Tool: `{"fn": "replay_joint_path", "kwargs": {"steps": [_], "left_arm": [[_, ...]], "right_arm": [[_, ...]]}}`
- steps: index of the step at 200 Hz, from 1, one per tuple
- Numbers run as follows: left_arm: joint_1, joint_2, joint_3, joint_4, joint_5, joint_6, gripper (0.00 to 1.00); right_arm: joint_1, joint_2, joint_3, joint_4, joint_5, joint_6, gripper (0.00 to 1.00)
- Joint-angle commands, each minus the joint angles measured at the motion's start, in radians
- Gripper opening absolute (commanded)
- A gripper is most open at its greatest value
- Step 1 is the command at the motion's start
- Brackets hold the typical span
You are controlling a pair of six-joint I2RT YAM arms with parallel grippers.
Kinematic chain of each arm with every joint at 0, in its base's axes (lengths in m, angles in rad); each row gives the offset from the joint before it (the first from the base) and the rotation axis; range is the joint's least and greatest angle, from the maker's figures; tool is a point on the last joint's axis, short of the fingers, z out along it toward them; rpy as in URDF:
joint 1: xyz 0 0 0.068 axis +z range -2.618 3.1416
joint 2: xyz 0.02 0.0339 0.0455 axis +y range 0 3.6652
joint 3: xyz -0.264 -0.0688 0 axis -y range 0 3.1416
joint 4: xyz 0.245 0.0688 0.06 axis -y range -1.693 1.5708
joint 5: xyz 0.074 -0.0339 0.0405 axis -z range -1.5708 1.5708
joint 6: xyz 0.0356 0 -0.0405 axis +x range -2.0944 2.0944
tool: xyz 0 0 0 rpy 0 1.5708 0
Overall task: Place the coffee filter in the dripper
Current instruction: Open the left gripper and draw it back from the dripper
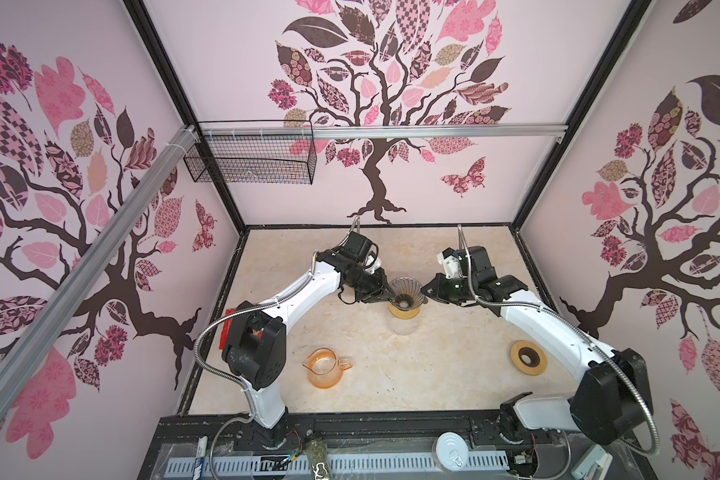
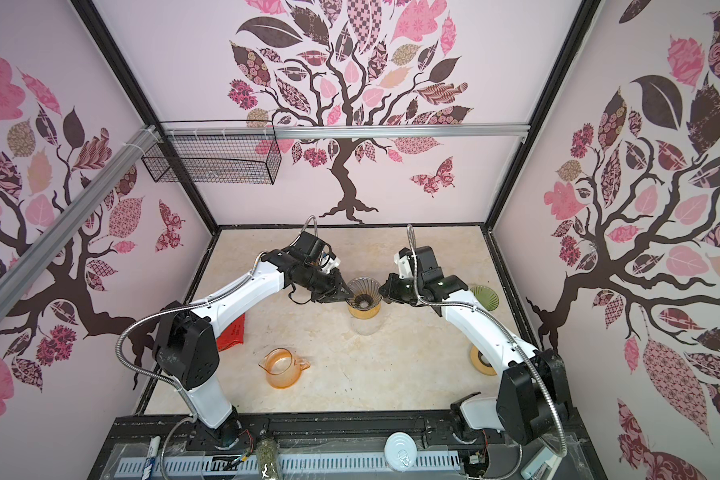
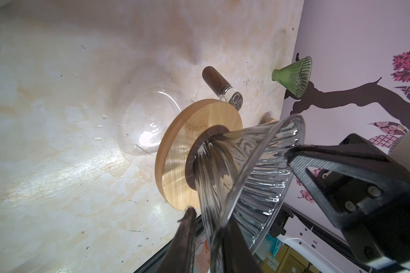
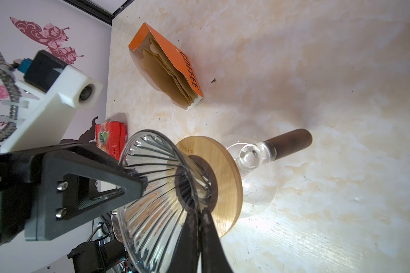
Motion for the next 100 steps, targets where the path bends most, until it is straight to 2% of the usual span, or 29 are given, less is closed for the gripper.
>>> {"fn": "replay_joint_path", "kwargs": {"steps": [1, 60, 100], "left_arm": [[0.008, -0.012, 0.068, -0.031, -0.013, 0.027, 0.28], [0.036, -0.041, 0.113, -0.074, -0.029, 0.055, 0.37], [0.052, -0.064, 0.104, -0.095, -0.049, 0.073, 0.37]], "right_arm": [[0.012, 0.04, 0.003, -0.104, 0.02, -0.016, 0.01], [0.011, 0.04, 0.026, -0.117, 0.024, -0.02, 0.02], [0.011, 0.039, 0.06, -0.136, 0.038, -0.029, 0.04]]}}
